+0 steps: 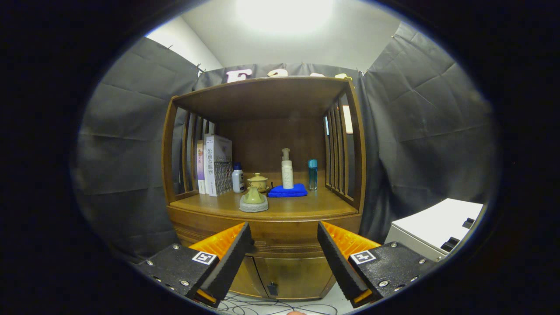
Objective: Pull open the drawer, take out the items inside it, and place them on the countertop above the cabinet.
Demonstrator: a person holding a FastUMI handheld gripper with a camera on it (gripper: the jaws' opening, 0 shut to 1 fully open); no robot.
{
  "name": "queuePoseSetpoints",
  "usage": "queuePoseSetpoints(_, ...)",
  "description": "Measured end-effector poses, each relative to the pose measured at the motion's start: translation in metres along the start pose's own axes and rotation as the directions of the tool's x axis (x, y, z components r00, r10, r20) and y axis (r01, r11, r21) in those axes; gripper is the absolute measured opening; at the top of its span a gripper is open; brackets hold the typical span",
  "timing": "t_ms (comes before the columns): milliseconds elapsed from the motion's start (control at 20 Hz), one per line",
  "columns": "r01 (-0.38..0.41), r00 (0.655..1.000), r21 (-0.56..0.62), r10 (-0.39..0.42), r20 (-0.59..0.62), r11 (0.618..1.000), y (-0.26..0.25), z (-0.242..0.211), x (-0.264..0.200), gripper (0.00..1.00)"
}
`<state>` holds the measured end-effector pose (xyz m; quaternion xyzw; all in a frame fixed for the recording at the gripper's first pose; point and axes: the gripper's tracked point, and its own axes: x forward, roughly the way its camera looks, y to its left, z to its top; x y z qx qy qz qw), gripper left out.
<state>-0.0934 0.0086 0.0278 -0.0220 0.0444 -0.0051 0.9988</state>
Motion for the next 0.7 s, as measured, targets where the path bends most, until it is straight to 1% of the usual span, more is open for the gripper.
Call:
queuePoseSetpoints(300,0.001,1.0,-0.008,-0.001,0.021,1.0,0.0003,0.0052,-0.001,0.95)
queuePoseSetpoints(700,-0.009,1.0,-0.007,0.009,0.012,1.0,0.0043,0.001,-0.0013,0.95)
